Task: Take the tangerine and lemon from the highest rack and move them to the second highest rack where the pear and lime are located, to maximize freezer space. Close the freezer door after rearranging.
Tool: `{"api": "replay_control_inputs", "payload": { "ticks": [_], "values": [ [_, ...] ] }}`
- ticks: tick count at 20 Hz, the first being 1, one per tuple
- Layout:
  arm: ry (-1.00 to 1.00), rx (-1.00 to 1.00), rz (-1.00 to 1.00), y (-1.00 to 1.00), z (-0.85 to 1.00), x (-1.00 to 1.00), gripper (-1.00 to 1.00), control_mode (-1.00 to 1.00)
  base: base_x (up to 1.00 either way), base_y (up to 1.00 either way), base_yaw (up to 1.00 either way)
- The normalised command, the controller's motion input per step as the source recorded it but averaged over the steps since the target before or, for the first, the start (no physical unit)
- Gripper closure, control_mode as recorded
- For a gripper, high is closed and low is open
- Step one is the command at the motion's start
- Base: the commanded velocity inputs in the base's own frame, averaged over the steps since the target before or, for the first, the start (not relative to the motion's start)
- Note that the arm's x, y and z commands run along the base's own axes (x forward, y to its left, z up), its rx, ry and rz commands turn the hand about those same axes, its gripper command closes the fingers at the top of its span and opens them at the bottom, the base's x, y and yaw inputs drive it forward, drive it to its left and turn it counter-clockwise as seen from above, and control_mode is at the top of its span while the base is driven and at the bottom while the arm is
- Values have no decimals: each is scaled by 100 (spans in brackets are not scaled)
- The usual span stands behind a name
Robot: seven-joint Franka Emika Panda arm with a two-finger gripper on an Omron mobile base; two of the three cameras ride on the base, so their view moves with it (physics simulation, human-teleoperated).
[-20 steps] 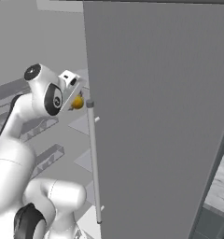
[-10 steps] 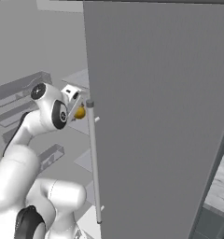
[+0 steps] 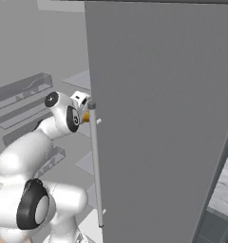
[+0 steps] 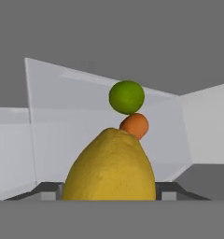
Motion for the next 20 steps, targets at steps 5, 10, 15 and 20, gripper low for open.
{"api": "replay_control_inputs", "payload": {
  "ticks": [5, 10, 15, 20],
  "values": [
    [0, 0, 0, 0, -23, 61, 100, -100, 0, 0, 0],
    [0, 0, 0, 0, -16, 53, 100, -100, 0, 0, 0],
    [0, 0, -1, -3, -18, 53, 100, -100, 0, 0, 0],
    [-2, 0, 0, -10, -25, 56, 100, -100, 0, 0, 0]
  ]
}}
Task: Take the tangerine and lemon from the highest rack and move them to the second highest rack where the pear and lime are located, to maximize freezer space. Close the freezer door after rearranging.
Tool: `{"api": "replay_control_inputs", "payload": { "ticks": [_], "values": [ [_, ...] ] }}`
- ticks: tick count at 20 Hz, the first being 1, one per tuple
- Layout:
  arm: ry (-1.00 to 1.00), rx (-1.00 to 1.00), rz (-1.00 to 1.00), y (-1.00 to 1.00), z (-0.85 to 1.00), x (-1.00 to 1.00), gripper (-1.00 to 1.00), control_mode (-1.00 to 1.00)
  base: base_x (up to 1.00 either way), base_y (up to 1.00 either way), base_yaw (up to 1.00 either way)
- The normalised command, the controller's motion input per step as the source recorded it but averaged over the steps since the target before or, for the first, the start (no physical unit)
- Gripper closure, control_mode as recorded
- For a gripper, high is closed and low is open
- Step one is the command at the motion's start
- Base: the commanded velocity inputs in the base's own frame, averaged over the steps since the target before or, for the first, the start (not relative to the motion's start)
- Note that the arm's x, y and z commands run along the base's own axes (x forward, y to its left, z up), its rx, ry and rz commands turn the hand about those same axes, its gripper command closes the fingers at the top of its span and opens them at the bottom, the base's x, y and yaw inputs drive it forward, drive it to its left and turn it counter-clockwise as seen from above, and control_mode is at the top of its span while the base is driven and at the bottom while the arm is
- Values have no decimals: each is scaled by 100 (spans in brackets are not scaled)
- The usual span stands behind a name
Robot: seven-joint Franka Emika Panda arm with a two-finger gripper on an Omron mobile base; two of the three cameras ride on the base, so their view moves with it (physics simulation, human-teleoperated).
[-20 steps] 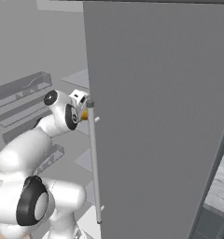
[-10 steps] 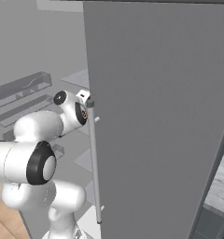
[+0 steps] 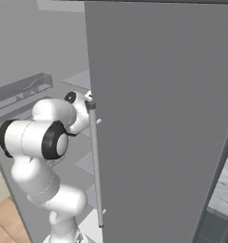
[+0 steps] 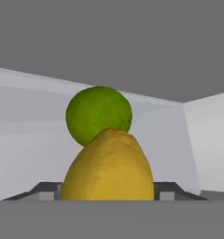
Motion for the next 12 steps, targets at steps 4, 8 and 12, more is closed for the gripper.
{"api": "replay_control_inputs", "payload": {
  "ticks": [4, 8, 12],
  "values": [
    [-4, 0, -1, -15, -31, 58, 100, -100, 0, 0, 0],
    [-12, 0, 0, -7, -27, 42, 100, -100, 0, 0, 0],
    [-3, 0, 0, -3, -28, 23, -100, -100, 0, 0, 0]
  ]
}}
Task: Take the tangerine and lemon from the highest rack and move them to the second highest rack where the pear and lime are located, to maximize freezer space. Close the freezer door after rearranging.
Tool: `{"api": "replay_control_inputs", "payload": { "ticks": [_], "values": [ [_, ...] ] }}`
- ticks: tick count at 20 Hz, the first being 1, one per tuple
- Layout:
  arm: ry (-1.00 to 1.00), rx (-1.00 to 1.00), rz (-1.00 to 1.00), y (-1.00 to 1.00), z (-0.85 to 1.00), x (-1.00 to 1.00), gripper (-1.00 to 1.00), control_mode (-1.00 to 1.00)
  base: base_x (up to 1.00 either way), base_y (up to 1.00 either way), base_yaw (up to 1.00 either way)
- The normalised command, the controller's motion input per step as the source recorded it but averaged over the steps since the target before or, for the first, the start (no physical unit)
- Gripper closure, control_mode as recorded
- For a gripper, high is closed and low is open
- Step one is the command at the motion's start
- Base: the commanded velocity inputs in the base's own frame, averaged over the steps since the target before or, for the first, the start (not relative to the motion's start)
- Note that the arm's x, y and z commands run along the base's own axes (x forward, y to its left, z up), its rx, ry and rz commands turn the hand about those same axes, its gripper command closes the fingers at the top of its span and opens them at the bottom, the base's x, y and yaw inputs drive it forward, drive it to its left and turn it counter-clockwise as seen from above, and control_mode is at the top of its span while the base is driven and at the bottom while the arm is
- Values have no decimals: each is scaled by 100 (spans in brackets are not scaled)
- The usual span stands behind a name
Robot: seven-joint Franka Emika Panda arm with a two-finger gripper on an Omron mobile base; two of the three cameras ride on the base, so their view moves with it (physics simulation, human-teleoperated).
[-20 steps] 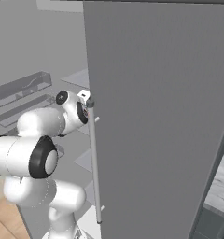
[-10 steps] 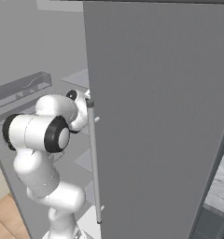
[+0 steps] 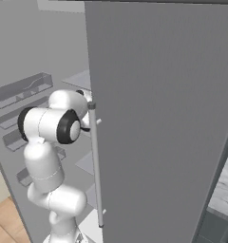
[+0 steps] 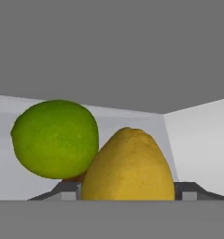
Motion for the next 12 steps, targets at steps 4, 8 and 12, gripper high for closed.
{"api": "replay_control_inputs", "payload": {
  "ticks": [4, 8, 12],
  "values": [
    [-6, 0, 0, -1, -17, 2, -100, -100, 0, 0, 0],
    [0, 0, 0, 0, -8, -10, -100, -100, 0, 0, 0],
    [0, 0, 0, 0, -2, -39, -100, -100, 0, 0, 0]
  ]
}}
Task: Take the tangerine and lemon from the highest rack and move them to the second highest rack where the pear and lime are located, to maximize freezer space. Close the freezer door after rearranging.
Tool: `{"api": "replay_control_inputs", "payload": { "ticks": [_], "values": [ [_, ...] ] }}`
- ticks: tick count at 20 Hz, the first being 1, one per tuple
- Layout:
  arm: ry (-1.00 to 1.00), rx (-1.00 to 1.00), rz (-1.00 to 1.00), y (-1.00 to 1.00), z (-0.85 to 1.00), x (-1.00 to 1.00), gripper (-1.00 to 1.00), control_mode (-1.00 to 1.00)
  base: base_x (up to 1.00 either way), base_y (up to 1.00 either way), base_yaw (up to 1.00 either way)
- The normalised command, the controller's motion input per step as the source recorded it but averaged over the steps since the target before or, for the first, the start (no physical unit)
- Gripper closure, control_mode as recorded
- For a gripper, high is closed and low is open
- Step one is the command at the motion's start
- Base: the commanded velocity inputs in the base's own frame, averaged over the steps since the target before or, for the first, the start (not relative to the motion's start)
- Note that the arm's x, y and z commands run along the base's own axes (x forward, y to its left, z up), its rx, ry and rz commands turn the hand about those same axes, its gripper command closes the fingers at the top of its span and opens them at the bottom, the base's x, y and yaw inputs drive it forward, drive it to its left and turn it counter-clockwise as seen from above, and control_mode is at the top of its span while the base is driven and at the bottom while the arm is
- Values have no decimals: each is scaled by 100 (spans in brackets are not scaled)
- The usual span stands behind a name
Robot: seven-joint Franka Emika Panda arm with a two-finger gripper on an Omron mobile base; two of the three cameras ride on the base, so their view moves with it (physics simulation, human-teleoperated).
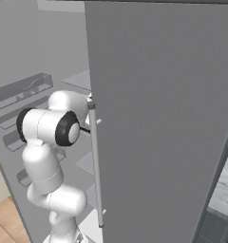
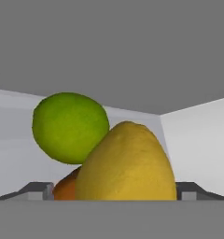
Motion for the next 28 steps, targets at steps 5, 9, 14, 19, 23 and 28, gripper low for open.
{"api": "replay_control_inputs", "payload": {
  "ticks": [5, 9, 14, 19, 23, 28],
  "values": [
    [0, 2, 0, 1, 0, -48, -100, -100, 0, 0, 0],
    [6, 3, 0, 7, 0, -51, -100, -100, 0, 0, 0],
    [18, 8, 0, 4, 3, -55, -100, -100, 0, 0, 0],
    [18, 15, 0, 0, 17, -55, -100, -100, 0, 0, 0],
    [3, 15, 0, 0, 35, -64, -100, -100, 0, 0, 0],
    [0, 9, -5, 0, 67, -59, -100, -100, 0, 0, 0]
  ]
}}
